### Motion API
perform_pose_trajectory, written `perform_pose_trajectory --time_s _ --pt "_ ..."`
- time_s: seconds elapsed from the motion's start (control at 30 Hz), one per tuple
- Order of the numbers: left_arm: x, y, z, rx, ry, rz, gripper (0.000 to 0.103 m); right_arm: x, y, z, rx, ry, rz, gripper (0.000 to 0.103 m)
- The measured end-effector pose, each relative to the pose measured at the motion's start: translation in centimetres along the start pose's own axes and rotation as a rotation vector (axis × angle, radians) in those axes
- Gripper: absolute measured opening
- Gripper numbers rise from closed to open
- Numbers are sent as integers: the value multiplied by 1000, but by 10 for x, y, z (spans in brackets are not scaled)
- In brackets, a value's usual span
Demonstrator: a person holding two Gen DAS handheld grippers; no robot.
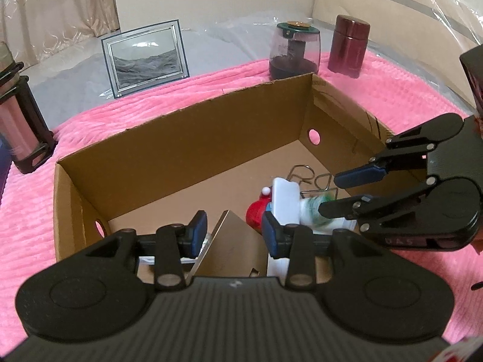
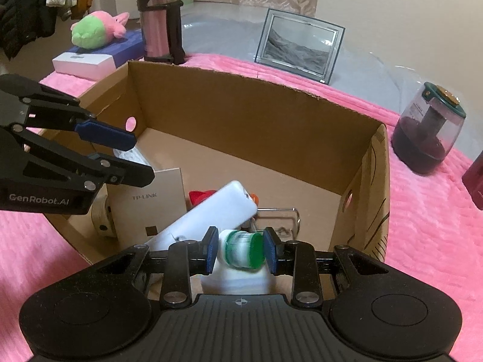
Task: Organize rigid objects
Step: 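Open both grippers to release the remote and pill bottle in the box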
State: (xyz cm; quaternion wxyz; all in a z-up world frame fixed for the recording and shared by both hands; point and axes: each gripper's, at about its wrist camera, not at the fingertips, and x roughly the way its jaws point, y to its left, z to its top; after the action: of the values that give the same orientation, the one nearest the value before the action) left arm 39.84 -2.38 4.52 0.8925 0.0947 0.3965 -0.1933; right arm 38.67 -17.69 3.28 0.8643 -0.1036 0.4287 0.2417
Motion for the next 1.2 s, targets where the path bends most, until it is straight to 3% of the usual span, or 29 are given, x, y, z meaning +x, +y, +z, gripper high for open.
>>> perform_pose_trajectory --time_s 0.2,0.5,1.0,1.1,1.2 --pt "-10 3 -2 -15 -26 -3 35 -7 4 1 -2 -18 -7 29" --pt "-45 7 -9 -69 -95 -3 44 -41 8 -1 56 -86 7 29" --pt "-127 -18 -46 -102 -208 38 69 -125 46 -29 87 -220 -15 29" --pt "-144 -23 -56 -112 -224 41 74 -141 50 -44 115 -241 -6 33" --pt "-158 -28 -68 -122 -230 44 76 -154 49 -62 167 -263 -5 50"
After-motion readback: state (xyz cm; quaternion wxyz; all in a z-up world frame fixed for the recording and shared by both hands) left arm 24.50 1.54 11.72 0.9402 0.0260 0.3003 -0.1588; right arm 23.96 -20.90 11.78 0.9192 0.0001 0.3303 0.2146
